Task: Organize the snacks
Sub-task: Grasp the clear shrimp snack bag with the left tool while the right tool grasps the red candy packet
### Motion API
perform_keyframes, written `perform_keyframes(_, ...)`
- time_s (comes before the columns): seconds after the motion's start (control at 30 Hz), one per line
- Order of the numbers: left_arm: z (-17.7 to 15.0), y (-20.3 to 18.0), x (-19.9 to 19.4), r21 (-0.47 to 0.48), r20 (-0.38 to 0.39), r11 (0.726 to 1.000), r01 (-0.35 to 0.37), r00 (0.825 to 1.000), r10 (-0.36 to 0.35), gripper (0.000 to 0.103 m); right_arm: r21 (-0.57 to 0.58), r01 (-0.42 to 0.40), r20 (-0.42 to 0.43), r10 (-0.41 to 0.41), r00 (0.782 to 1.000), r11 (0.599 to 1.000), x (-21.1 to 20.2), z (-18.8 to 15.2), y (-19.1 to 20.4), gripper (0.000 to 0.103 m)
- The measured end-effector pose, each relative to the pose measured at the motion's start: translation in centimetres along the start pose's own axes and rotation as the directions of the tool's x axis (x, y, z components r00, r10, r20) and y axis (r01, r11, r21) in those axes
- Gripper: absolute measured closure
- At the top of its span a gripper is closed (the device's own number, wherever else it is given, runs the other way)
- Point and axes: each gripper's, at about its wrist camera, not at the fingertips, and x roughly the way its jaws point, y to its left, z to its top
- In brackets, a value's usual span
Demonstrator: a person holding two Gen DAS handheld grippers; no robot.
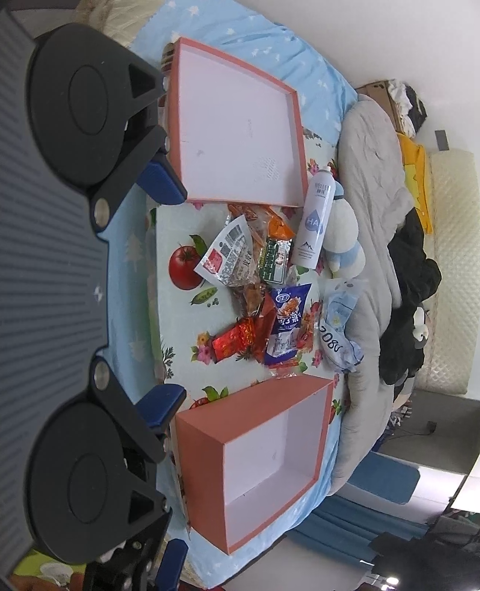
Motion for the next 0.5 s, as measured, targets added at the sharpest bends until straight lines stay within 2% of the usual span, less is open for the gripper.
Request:
perform_keyframes(0.1,0.3,0.2,1.4,0.01,-0.006,1.0,-0.007,1.0,0.007,0.0,-0.01,-0.005,-0.016,0.005,1.0,1.0,0.9,0.2,0.1,0.008)
perform_keyframes(0.17,0.7,0.5,2.5,0.01,-0.01,1.0,0.0,1.0,0.0,0.0,-0.017,0.023,-0.03,-0.023,0.999,1.0,2.0,0.3,0.1,0.011)
perform_keyframes(0.3,1.9,1.4,4.9,0.018,-0.02,1.0,0.002,1.0,-0.002,0.0,-0.032,0.024,-0.069,-0.027,0.997,0.999,4.7,1.0,0.0,0.02)
perform_keyframes(0.5,4.0,2.7,9.6,0.04,-0.052,0.999,0.01,0.999,-0.008,0.0,-0.059,0.008,-0.095,-0.014,0.995,0.998,8.9,2.1,0.5,0.021)
